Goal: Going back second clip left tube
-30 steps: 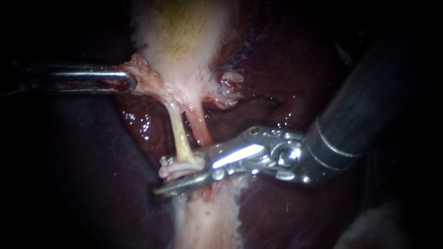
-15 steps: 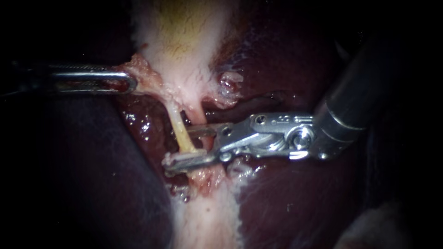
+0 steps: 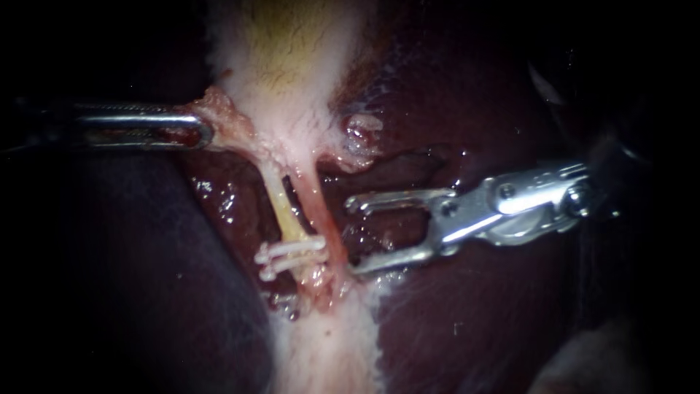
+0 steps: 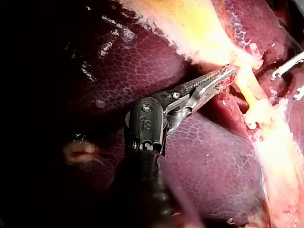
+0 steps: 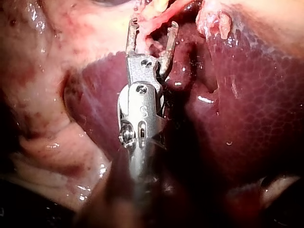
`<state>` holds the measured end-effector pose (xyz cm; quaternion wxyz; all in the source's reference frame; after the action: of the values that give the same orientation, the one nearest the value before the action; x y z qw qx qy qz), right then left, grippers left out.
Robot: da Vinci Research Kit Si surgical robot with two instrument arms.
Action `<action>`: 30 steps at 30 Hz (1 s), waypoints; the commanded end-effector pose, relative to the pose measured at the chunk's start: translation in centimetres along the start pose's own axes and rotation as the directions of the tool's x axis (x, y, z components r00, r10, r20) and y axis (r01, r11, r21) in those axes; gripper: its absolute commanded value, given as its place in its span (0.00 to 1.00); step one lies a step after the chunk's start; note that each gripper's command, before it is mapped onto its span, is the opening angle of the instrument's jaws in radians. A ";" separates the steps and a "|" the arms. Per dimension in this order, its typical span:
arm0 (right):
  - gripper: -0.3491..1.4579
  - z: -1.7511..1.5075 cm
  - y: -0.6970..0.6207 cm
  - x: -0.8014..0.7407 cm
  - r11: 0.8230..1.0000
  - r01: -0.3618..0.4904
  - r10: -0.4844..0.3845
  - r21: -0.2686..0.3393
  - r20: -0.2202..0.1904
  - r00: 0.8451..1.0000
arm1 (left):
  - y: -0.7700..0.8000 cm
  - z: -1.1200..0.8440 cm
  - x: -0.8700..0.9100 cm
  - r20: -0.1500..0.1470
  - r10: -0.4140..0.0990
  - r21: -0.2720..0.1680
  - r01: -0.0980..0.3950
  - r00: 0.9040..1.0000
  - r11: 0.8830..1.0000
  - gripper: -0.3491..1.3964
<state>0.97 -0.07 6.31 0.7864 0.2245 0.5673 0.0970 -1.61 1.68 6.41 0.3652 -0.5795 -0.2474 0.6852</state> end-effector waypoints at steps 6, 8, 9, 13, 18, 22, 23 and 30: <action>0.47 -0.38 0.01 0.06 1.000 0.005 -0.005 -0.014 -0.001 1.000 | 0.00 0.00 0.00 0.000 0.000 -0.001 0.000 1.000 1.000 0.00; 0.47 -0.47 0.02 0.09 1.000 0.008 -0.008 -0.012 -0.001 1.000 | 0.00 0.00 0.00 0.000 0.000 -0.001 0.000 1.000 1.000 0.00; 0.47 -0.49 0.02 0.09 1.000 0.007 -0.007 -0.011 -0.001 1.000 | 0.00 0.00 0.00 0.000 0.000 -0.001 0.000 1.000 1.000 0.00; 0.47 -0.52 0.00 0.11 1.000 0.013 -0.013 -0.009 -0.002 1.000 | -0.01 0.00 0.00 0.000 0.000 -0.001 0.000 1.000 1.000 0.00; 0.47 -0.52 -0.01 0.11 1.000 0.013 -0.013 -0.008 -0.002 1.000 | -0.03 0.03 -0.01 -0.001 0.001 0.003 -0.001 1.000 1.000 0.00; 0.47 -0.52 -0.01 0.11 1.000 0.013 -0.013 -0.008 -0.002 1.000 | -0.09 0.09 -0.08 -0.002 0.005 0.006 -0.005 1.000 1.000 0.00; 0.47 -0.52 -0.01 0.11 1.000 0.013 -0.013 -0.008 -0.002 1.000 | -0.11 0.12 -0.11 -0.002 0.007 0.007 -0.007 1.000 1.000 0.00; 0.47 -0.53 -0.03 0.12 1.000 0.013 -0.013 -0.008 -0.002 1.000 | -0.26 0.33 -0.28 0.001 0.017 0.018 -0.017 1.000 1.000 0.00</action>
<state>0.51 0.08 6.07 0.7874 0.2175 0.5691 0.0943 -1.88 1.65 6.87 0.3649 -0.5783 -0.2360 0.6904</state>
